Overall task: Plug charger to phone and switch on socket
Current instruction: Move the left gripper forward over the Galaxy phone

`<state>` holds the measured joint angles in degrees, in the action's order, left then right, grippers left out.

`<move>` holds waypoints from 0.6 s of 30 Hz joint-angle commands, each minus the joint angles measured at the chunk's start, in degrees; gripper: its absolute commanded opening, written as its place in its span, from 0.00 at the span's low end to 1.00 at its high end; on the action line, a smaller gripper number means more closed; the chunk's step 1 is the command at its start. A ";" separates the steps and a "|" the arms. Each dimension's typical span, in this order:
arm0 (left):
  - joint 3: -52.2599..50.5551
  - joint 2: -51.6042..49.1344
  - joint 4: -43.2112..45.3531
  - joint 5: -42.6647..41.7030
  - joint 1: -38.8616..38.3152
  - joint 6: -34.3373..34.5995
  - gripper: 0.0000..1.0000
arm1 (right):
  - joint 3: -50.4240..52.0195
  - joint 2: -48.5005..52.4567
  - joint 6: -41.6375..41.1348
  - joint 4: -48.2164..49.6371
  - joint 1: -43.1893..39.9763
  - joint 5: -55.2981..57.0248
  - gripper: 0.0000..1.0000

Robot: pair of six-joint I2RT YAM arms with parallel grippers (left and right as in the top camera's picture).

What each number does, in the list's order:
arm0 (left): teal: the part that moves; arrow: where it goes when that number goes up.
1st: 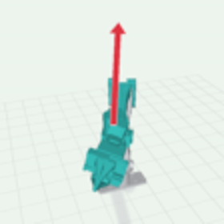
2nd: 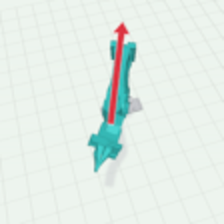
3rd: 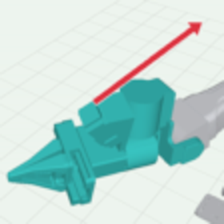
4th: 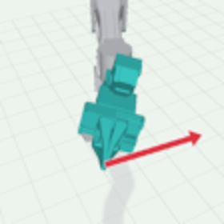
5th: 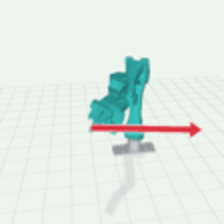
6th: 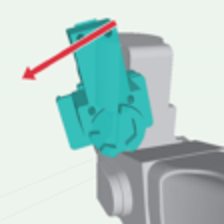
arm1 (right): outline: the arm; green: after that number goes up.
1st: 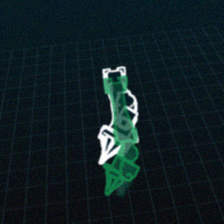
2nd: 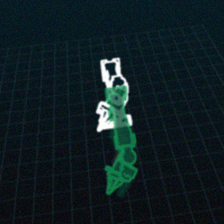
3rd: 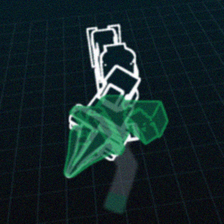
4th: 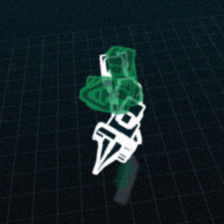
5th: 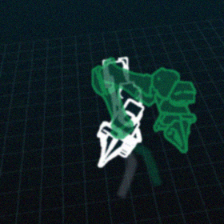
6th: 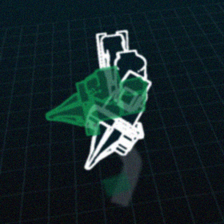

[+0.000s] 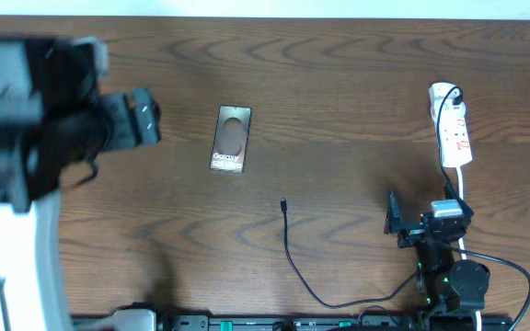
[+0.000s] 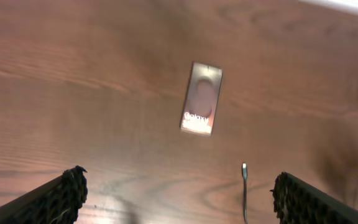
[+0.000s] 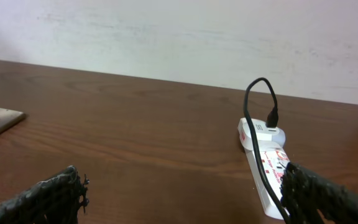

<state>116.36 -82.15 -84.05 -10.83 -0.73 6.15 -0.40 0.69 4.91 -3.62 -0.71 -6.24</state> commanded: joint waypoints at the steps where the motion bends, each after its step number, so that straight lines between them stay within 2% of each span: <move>1: 2.01 -7.21 -1.20 -0.63 -1.42 0.13 0.97 | 0.09 -0.31 0.31 -0.17 0.37 -0.15 0.99; 8: 2.01 -18.34 0.42 -1.27 -1.51 0.37 0.97 | 0.11 -0.31 0.31 -0.17 0.37 -0.13 0.99; 9: 2.01 -19.87 0.55 -2.49 -1.51 0.37 0.91 | 0.09 -0.31 0.31 -0.17 0.37 -0.15 0.99; 11: 2.01 -22.71 0.52 -5.07 -1.62 0.37 0.63 | 0.09 -0.31 0.31 -0.17 0.37 -0.13 0.99; 13: 1.99 -25.46 0.35 -6.32 -1.77 0.37 0.22 | 0.09 -0.31 0.31 -0.17 0.37 -0.15 0.99; 14: 1.92 -27.02 0.28 -6.29 -2.05 0.39 0.08 | 0.09 -0.31 0.31 -0.17 0.37 -0.15 0.99; 18: 1.49 -32.50 0.48 -6.27 -3.89 0.37 0.07 | 0.09 -0.31 0.31 -0.17 0.37 -0.15 0.99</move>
<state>117.38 -111.02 -83.50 -15.53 -3.03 6.42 -0.40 0.69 4.89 -3.62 -0.71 -6.24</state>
